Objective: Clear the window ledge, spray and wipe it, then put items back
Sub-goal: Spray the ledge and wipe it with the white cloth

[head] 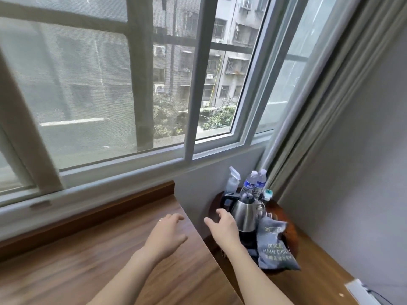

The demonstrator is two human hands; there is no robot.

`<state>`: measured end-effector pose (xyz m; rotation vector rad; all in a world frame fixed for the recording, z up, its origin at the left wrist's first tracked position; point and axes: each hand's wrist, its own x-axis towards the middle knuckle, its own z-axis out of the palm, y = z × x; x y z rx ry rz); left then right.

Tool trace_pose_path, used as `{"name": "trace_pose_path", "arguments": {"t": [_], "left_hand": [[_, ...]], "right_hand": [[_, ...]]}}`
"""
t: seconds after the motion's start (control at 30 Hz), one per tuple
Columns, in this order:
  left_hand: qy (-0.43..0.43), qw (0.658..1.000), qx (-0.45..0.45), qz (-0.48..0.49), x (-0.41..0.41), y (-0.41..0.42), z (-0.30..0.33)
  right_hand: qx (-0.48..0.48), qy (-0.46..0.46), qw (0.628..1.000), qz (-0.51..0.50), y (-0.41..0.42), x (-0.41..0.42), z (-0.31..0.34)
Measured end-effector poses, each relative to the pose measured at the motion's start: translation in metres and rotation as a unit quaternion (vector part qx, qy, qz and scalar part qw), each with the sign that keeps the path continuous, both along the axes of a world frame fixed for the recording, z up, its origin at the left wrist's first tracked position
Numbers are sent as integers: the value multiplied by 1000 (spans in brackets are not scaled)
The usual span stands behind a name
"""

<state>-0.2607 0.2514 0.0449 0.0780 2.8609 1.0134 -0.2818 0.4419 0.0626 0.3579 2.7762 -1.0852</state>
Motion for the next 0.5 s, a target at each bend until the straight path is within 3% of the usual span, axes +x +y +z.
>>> {"name": "trace_pose_path", "arguments": {"t": [0.27,0.5], "left_hand": [[14,1000,23,4,-50,28,-8],[-4,998,18,65,-105,58,-31]], "right_hand": [[6,30,998,-49,54,-80,1],[45,20,998,-41,104,-195,-18]]}}
